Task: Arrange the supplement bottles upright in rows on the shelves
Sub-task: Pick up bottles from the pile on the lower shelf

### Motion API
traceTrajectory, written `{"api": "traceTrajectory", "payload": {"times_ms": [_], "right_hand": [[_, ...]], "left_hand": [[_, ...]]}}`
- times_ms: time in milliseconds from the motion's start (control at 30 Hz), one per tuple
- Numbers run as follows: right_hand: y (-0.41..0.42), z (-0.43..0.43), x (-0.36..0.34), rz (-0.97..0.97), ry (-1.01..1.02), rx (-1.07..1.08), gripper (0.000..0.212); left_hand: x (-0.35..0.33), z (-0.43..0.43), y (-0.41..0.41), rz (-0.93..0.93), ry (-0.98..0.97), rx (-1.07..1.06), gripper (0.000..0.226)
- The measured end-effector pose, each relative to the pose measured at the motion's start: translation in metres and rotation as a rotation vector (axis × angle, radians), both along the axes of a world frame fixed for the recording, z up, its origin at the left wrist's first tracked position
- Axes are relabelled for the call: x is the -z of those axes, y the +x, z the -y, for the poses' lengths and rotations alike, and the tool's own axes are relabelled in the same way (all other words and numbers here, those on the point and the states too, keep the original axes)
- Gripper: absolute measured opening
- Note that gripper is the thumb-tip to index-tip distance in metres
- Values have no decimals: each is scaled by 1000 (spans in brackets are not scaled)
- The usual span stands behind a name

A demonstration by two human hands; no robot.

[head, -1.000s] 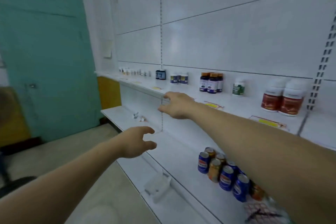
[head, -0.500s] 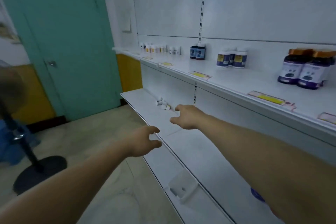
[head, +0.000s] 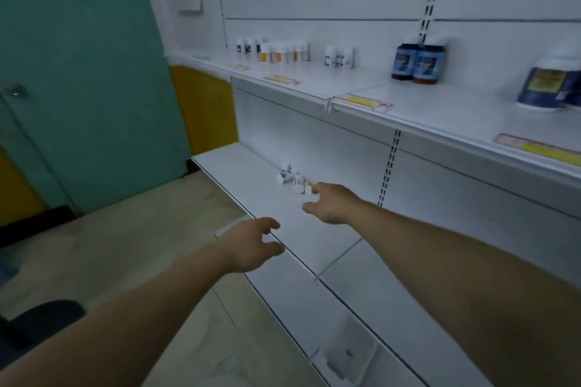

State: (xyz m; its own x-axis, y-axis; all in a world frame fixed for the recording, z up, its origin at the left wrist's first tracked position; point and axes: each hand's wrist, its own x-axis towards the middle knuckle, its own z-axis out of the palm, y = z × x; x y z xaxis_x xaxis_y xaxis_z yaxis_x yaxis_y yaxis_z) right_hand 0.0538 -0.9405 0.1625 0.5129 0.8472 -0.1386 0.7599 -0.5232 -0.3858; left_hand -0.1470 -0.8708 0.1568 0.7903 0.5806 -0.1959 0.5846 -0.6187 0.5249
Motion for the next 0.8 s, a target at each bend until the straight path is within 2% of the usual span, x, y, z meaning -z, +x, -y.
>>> {"api": "traceTrajectory", "payload": {"times_ms": [200,400,800], "right_hand": [[18,-107,28,-80,-10,164,64],[64,-178,55,-118,4,323,51],[152,-317,161,-156,-52,518,55]], "left_hand": [[16,-147,19,-80,-26,103,54],[45,-258,83,-136,-91,221,54],[138,-438,225,-181,-57,314,57]]}}
